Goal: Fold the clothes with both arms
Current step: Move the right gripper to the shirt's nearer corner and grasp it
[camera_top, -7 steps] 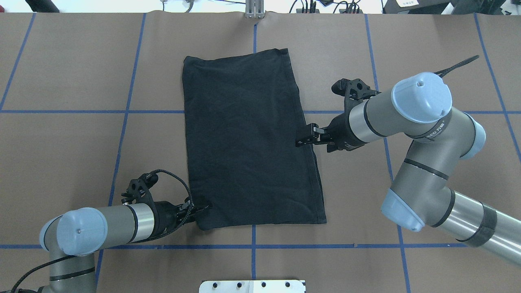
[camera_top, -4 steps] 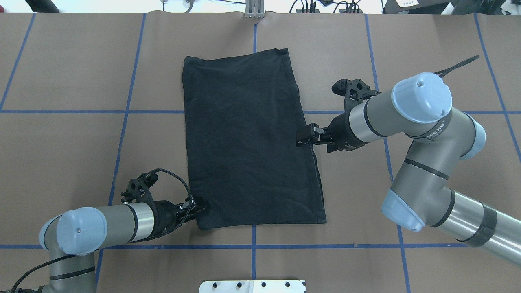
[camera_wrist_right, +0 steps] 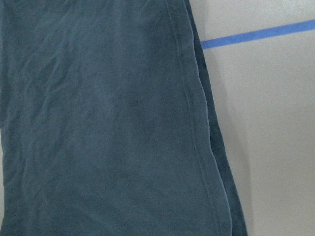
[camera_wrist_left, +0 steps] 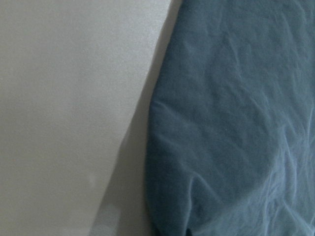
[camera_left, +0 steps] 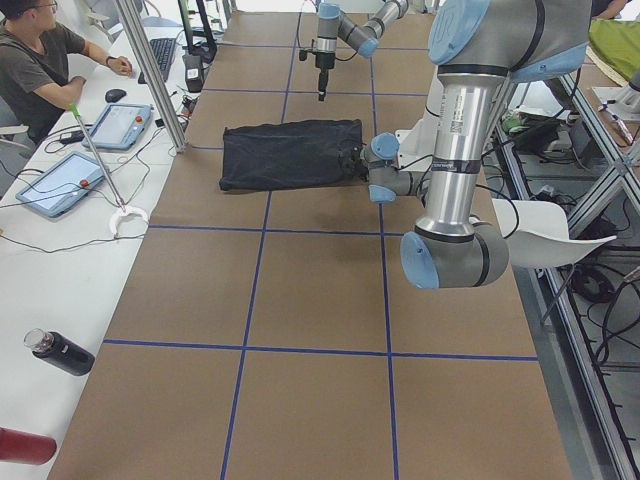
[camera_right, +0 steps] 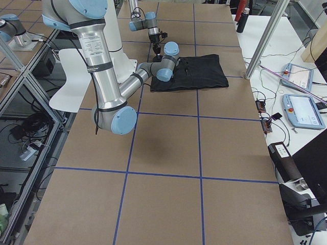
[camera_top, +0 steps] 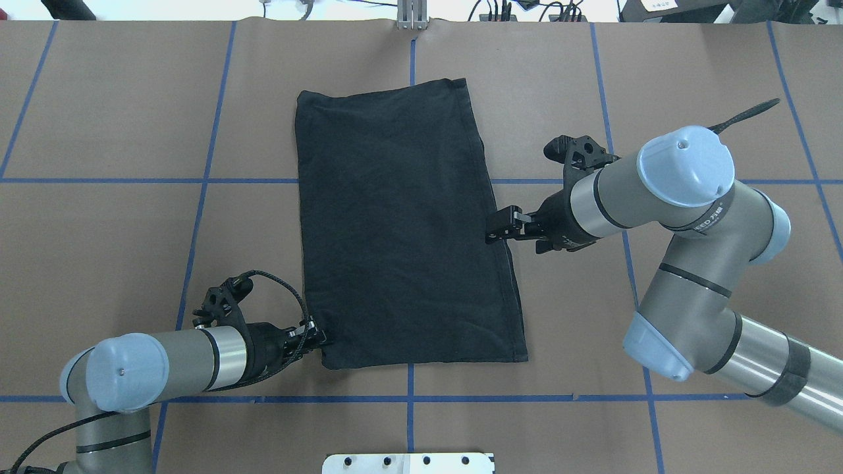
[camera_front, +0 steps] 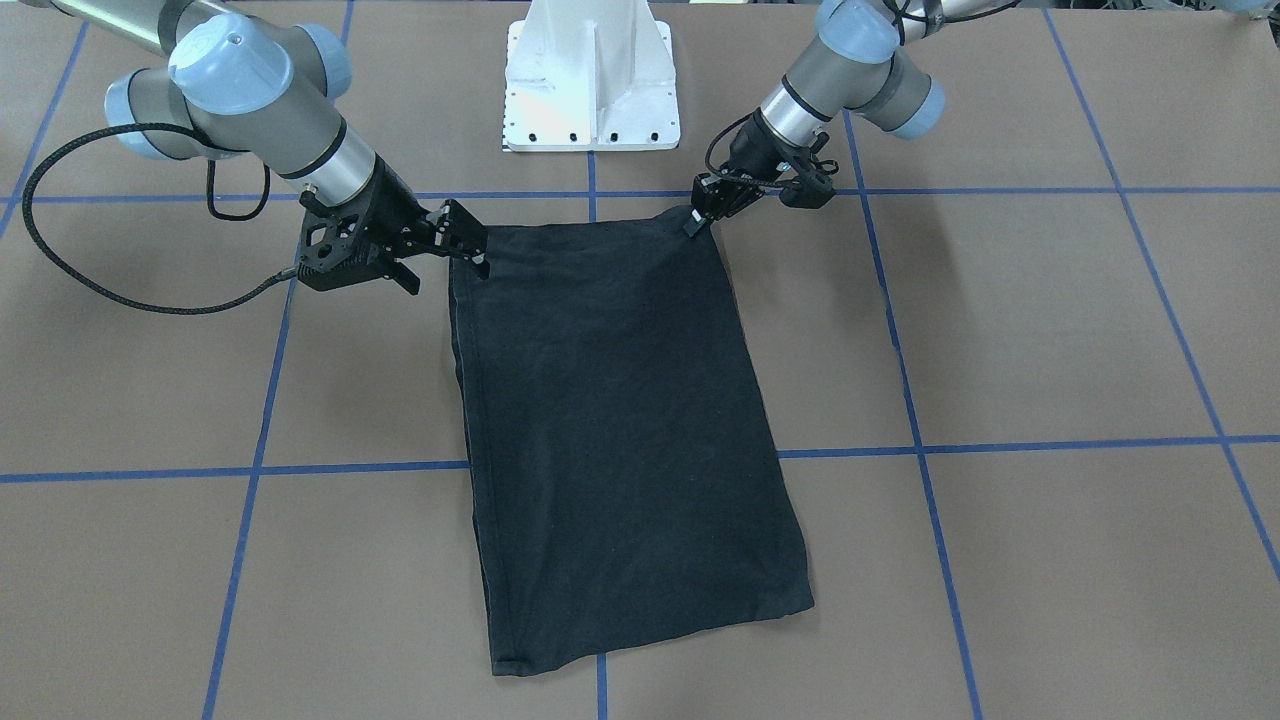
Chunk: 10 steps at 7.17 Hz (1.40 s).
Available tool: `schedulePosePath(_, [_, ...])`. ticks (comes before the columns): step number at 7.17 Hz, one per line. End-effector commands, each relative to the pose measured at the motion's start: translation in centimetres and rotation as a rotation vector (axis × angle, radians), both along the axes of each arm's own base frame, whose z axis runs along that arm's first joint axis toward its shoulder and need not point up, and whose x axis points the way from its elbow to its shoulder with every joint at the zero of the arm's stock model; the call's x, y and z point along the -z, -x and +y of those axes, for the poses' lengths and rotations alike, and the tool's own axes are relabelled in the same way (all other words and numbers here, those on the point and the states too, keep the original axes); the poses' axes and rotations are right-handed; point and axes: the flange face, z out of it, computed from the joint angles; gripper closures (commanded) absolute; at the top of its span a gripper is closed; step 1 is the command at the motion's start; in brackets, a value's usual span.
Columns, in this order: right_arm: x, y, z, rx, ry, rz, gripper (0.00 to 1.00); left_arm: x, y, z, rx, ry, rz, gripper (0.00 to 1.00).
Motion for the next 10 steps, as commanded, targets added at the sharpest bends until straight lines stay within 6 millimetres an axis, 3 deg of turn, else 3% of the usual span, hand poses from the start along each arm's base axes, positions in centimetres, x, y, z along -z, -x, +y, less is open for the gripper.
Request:
schedulePosePath(1, [-0.1, 2.0, 2.4, -0.046, 0.160, -0.006, 0.01, 0.9, 0.7, -0.1, 0.002, -0.004, 0.016, 1.00])
schedulePosePath(3, [-1.6, 6.4, 6.8, -0.102, 0.138, 0.060, 0.00, 1.6, 1.1, 0.0, 0.002, -0.005, 0.022, 1.00])
schedulePosePath(4, [-1.5, 7.3, 7.8, -0.100, 0.163, 0.131, 0.00, 1.7, 1.1, 0.1, 0.001, -0.004, 0.022, 1.00])
schedulePosePath(5, [-1.1, 7.1, 8.5, -0.100, 0.181, 0.177, 0.00, 1.7, 1.1, 0.0, 0.002, -0.004, 0.024, 1.00])
schedulePosePath(7, [-2.5, 8.7, 10.9, -0.055, 0.192, 0.230, 0.00, 1.7, 1.1, 0.0, 0.003, -0.002, 0.023, 1.00])
schedulePosePath(10, [-3.0, 9.5, 11.3, -0.041, 0.203, 0.262, 0.00, 1.9, 1.2, 0.1, 0.001, -0.003, 0.027, 1.00])
